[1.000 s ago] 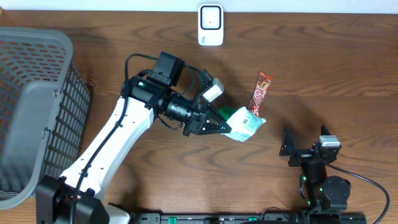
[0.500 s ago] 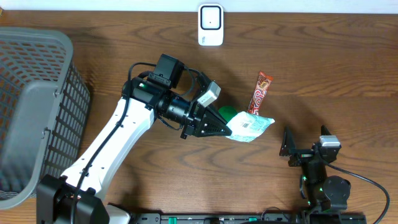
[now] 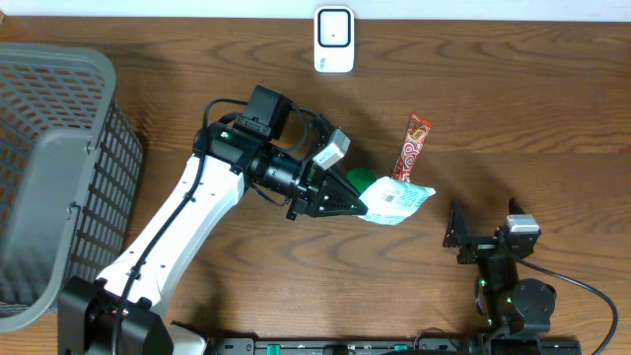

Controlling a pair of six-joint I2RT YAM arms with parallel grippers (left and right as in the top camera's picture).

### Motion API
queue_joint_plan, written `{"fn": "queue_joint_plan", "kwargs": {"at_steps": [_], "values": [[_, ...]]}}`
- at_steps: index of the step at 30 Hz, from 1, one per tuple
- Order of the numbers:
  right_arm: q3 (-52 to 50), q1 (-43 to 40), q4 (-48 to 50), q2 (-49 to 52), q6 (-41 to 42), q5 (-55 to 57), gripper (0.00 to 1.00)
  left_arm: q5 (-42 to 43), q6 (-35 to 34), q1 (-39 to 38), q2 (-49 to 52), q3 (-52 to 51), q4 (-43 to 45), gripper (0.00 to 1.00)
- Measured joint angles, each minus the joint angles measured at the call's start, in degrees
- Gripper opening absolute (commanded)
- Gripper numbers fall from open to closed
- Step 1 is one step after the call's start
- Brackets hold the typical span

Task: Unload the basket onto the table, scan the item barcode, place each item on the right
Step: 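Raise the mint-green pack with the left gripper up to the scanner face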

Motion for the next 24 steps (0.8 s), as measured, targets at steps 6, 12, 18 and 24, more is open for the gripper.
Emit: {"fn": "queue_joint_plan", "kwargs": {"at_steps": [6,12,18,24], "values": [[0.00,0.00,-0.02,0.00,0.00,-0.02,0.99,-2.36,-5.86,0.70,0.00,-0.26,5.86,0.07],[0.00,0.00,0.00,0.00,0.00,0.00,0.99,-26.08,-34.12,1.99,0.00,0.07,18.25,0.07],[0.00,0.00,0.00,0.00,0.00,0.00,0.99,-49.13,-47.19,1.81,0.00,5.75,18.56,0.07],[0.00,0.00,0.00,0.00,0.00,0.00,0.99,-83.43,-53.83,-1.18,-0.52,7.76,20.37,0.07]]}}
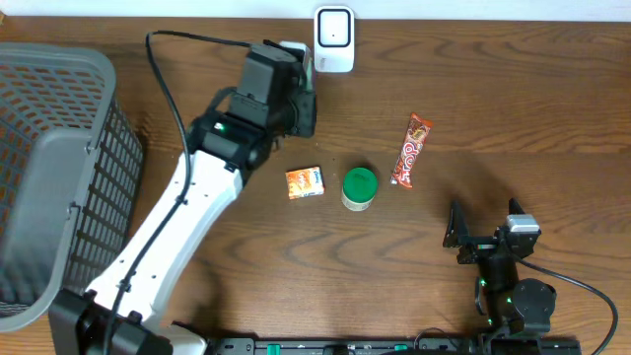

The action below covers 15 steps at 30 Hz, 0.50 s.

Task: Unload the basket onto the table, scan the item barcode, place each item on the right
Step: 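Raise the mint-green pack with the left gripper up to the scanner face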

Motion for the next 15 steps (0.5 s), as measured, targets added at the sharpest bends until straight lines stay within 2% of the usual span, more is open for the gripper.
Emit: {"fn": "queue_joint_plan", "kwargs": {"at_steps": [1,5,15], "values": [[0.00,0.00,0.00,0.00,0.00,-0.02,0.99,-6.03,0.02,-1.49,0.04,0.00,1.99,0.07],[0.00,0.00,0.00,0.00,0.00,0.00,0.99,-21.00,4.50,-5.40,2.03,0.20,10.36,0.07],[0.00,0.00,0.00,0.00,0.00,-0.02,0.99,-37.99,24.30,-7.54,17.27,0.28,25.86,0.07]]}}
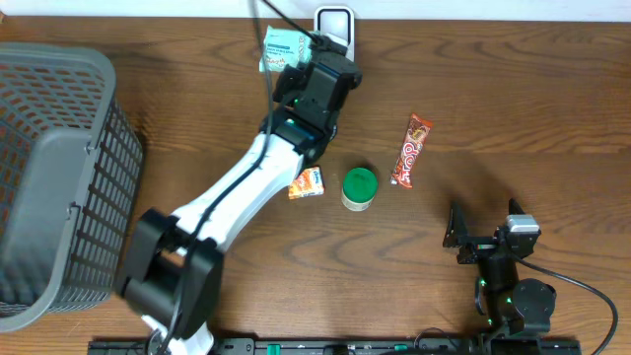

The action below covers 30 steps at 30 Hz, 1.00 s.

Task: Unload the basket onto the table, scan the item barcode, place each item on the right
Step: 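Raise the mint-green pack with the left gripper up to the scanner face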

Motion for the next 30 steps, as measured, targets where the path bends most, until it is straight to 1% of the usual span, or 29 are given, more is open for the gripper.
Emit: {"fn": "queue_joint_plan", "kwargs": {"at_steps": [5,8,12,17,22,24,30], "values": [[0.00,0.00,0.02,0.00,0.00,0.02,0.99,-3.45,11.54,0.00,3.78,0.00,9.57,0.07],[0.00,0.00,-0.02,0.00,0.00,0.00,0.99,-4.22,16.46,-0.02,5.07,0.02,16.46,0.07],[0.00,0.00,0.04,0.00,0.00,0.02,0.99,-4.50,22.25,-0.02,8.22,0.07,22.88,0.07],[0.00,0.00,0.00,0.00,0.00,0.02,1.00,-3.19,30.62,0.00,15.45,0.09,30.58,0.07],[0.00,0.00,0.00,0.00,0.00,0.00,0.99,-0.72,39.98,0.20,20.28,0.31,35.19,0.07],[0.00,0.00,0.00,0.00,0.00,0.02,0.99,-0.28,41.88,0.39,21.81,0.96,36.24,0.07],[0.00,0.00,-0.02,0.00,0.00,0.00,0.99,0.85,46.51,2.38,29.33,9.79,36.61,0.07]]}}
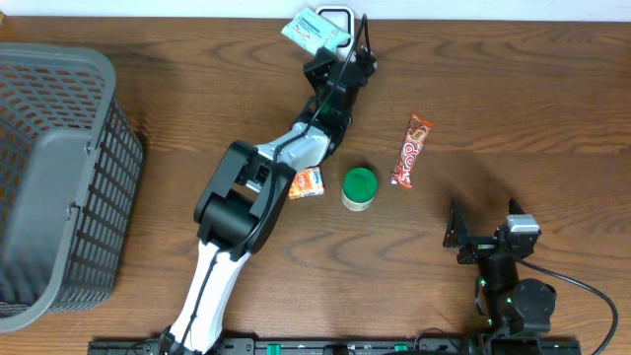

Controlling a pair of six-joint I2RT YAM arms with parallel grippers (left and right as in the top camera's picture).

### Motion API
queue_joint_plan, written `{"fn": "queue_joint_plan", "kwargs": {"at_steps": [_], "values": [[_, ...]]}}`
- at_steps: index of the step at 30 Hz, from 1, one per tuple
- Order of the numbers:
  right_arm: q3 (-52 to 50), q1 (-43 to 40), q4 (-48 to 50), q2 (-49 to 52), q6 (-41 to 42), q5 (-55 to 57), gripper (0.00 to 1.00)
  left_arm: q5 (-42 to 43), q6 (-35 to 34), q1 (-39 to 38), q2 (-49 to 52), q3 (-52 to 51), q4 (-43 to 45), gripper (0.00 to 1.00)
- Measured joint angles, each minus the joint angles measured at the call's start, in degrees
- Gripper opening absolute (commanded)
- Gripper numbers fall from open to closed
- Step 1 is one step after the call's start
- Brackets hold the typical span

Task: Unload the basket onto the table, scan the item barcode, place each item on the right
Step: 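Raise the mint-green pack with the left gripper up to the scanner face, then hold and rotate the pack in front of the scanner with left gripper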

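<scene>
The item is a pale green and white packet [314,29], held up at the back edge of the table. My left gripper [329,44] is shut on it, with the arm stretched far toward the back. The packet overlaps the left side of the white scanner [341,14], most of which is hidden behind the packet and the wrist. My right gripper [452,227] rests low at the front right, open and holding nothing.
A small orange box [310,182], a green-lidded can [359,187] and a red candy bar [412,149] lie mid-table. A tall grey basket [54,177] fills the left side. The left arm's links [242,197] span the table's middle.
The packet has moved right, from just left of the scanner to overlapping it. The left arm is stretched further toward the back. The right arm is unchanged.
My left gripper first held the packet low beside the green can. Then the wrist was up near the scanner, the packet hidden by the arm. Then the packet showed just left of the scanner, and now it overlaps the scanner.
</scene>
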Motion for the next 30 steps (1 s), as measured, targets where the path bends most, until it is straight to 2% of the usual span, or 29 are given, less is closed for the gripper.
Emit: {"fn": "queue_joint_plan", "kwargs": {"at_steps": [10,30], "values": [[0.00,0.00,0.02,0.00,0.00,0.02,0.99,3.13,5.55,0.79,1.03,2.34,-5.77,0.07],[0.00,0.00,0.02,0.00,0.00,0.02,0.99,4.85,8.72,-1.55,1.03,2.34,-3.56,0.07]]}}
